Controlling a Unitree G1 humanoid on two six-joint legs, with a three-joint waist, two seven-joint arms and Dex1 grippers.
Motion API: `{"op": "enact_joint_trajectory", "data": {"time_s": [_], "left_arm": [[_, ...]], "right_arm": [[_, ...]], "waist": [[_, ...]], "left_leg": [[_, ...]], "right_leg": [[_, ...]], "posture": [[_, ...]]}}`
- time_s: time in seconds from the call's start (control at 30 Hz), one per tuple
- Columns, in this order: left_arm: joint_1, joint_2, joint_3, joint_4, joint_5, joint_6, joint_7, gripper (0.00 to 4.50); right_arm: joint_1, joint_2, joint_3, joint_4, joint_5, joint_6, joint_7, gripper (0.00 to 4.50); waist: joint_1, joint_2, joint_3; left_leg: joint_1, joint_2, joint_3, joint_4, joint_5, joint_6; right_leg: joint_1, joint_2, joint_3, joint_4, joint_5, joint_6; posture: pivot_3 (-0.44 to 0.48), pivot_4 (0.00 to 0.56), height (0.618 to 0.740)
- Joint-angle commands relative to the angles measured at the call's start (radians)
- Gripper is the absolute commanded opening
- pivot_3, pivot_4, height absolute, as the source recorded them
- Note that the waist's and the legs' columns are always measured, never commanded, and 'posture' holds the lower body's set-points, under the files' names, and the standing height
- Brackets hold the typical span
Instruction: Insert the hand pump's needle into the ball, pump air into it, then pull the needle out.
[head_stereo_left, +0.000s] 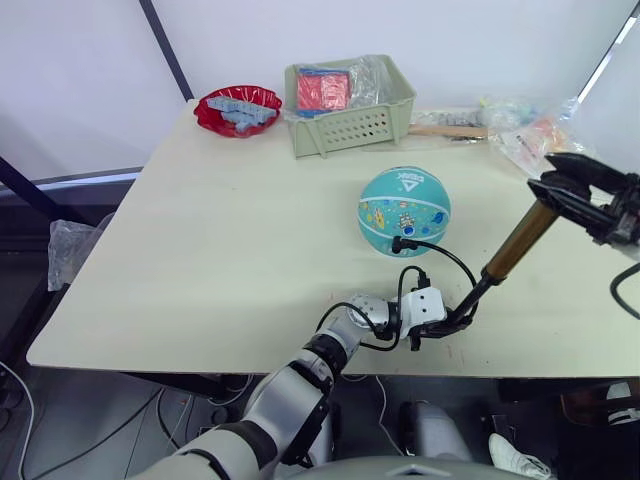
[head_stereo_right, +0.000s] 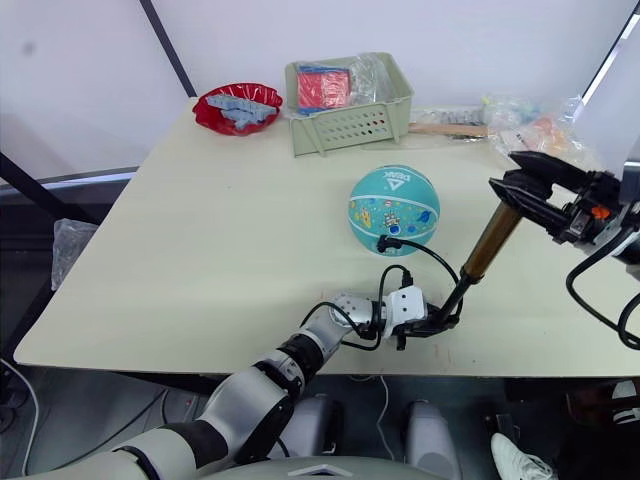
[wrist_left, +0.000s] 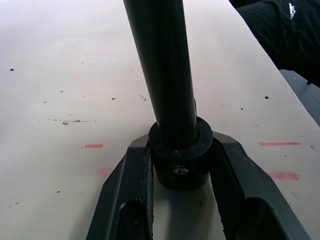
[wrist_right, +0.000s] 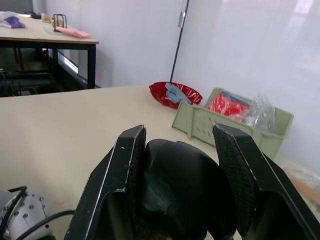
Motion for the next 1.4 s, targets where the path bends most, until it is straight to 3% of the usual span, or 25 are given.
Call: {"op": "enact_joint_trajectory", "data": {"time_s": [0.03, 0.13, 0.47, 1.0, 1.2, 1.4], "left_arm": [[0.042, 0.033, -0.052, 0.079, 0.069, 0.034, -0.016, 1.08], [0.043, 0.032, -0.052, 0.079, 0.069, 0.034, -0.016, 1.08], [0.041, 0.027, -0.05, 0.077, 0.067, 0.038, -0.011, 1.08], [0.046, 0.033, -0.046, 0.068, 0.064, 0.042, -0.012, 1.08], [0.043, 0.034, -0.045, 0.069, 0.063, 0.043, -0.011, 1.08], [0.043, 0.032, -0.047, 0.071, 0.064, 0.042, -0.013, 1.08]], "right_arm": [[-0.076, -0.015, -0.131, -0.005, 0.022, -0.021, -0.065, 1.6], [-0.074, 0.006, -0.122, -0.02, 0.041, -0.003, -0.078, 1.6], [0.189, 0.154, 0.024, -0.03, -0.139, -0.092, -0.008, 1.6], [0.398, 0.351, 0.286, 0.15, -0.394, -0.291, 0.017, 1.6], [0.421, 0.366, 0.292, 0.137, -0.395, -0.29, 0.011, 1.6], [0.387, 0.328, 0.203, 0.067, -0.298, -0.246, 0.008, 1.6]], "waist": [[0.0, 0.0, 0.002], [0.0, 0.001, 0.002], [0.0, -0.003, 0.0], [-0.002, -0.018, -0.018], [-0.001, -0.017, -0.02], [-0.001, -0.015, -0.019]], "left_leg": [[0.0, 0.0, 0.0, 0.0, 0.0, 0.0], [0.0, 0.0, 0.0, 0.0, 0.0, 0.0], [0.001, 0.0, -0.001, 0.0, 0.0, 0.0], [0.003, 0.002, -0.002, -0.001, 0.0, 0.0], [0.003, 0.003, -0.003, -0.001, 0.0, 0.0], [0.003, 0.003, -0.003, -0.001, 0.0, 0.0]], "right_leg": [[0.0, 0.0, 0.0, 0.0, 0.0, 0.0], [0.0, -0.001, 0.0, 0.0, 0.0, 0.0], [0.001, 0.0, -0.001, 0.0, 0.0, 0.0], [0.002, 0.002, -0.001, 0.0, 0.0, 0.0], [0.002, 0.002, -0.002, 0.0, -0.001, -0.001], [0.002, 0.002, -0.002, 0.0, -0.001, -0.001]], "posture": [[0.0, 0.15, 0.74], [0.0, 0.15, 0.74], [0.0, 0.15, 0.74], [0.0, 0.15, 0.74], [0.0, 0.15, 0.74], [0.0, 0.15, 0.74]]}}
